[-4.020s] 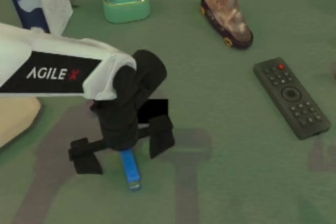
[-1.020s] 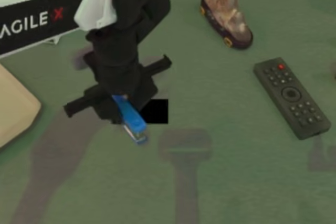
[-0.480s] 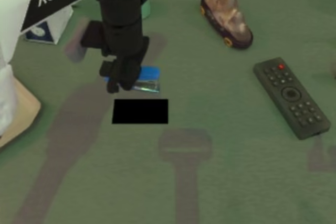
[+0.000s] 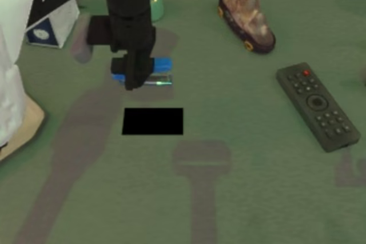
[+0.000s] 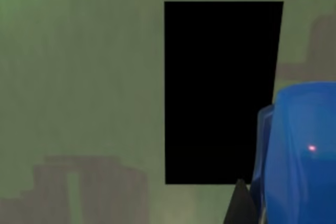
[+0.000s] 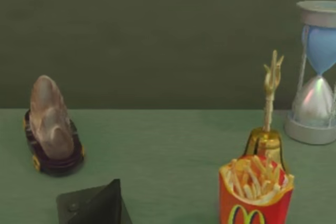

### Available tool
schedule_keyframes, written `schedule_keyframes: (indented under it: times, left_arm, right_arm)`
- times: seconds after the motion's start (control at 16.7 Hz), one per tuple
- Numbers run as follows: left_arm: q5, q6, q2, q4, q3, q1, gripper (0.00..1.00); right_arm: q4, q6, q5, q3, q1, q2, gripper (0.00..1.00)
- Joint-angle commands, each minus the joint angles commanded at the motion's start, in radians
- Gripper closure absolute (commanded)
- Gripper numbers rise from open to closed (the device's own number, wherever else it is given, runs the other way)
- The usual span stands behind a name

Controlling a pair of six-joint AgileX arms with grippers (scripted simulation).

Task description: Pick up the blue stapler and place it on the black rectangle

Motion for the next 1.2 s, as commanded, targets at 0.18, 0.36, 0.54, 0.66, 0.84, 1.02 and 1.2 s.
schedule_keyframes:
  times: [0.18, 0.36, 0.54, 0.66, 0.84, 1.02, 1.2]
  left_arm:
    - [-0.001, 0.003, -0.002, 0.019, -0.017, -0.006, 1.0]
    - [-0.001, 0.002, 0.015, 0.112, -0.096, -0.007, 1.0]
    - [-0.001, -0.002, 0.043, 0.247, -0.202, -0.006, 1.0]
    - [0.0, -0.005, 0.057, 0.32, -0.26, -0.007, 1.0]
    - [0.001, -0.007, 0.064, 0.354, -0.291, -0.008, 1.0]
    - [0.001, -0.007, 0.064, 0.354, -0.291, -0.008, 1.0]
    - [0.001, -0.007, 0.064, 0.354, -0.291, -0.008, 0.77]
  right_arm:
    - [0.0, 0.0, 0.0, 0.0, 0.0, 0.0, 0.0]
    - [0.0, 0.0, 0.0, 0.0, 0.0, 0.0, 0.0]
    - [0.0, 0.0, 0.0, 0.0, 0.0, 0.0, 0.0]
    - [0.0, 0.0, 0.0, 0.0, 0.0, 0.0, 0.0]
    - [0.0, 0.0, 0.0, 0.0, 0.0, 0.0, 0.0]
    - [0.0, 0.0, 0.0, 0.0, 0.0, 0.0, 0.0]
    - [0.0, 0.0, 0.0, 0.0, 0.0, 0.0, 0.0]
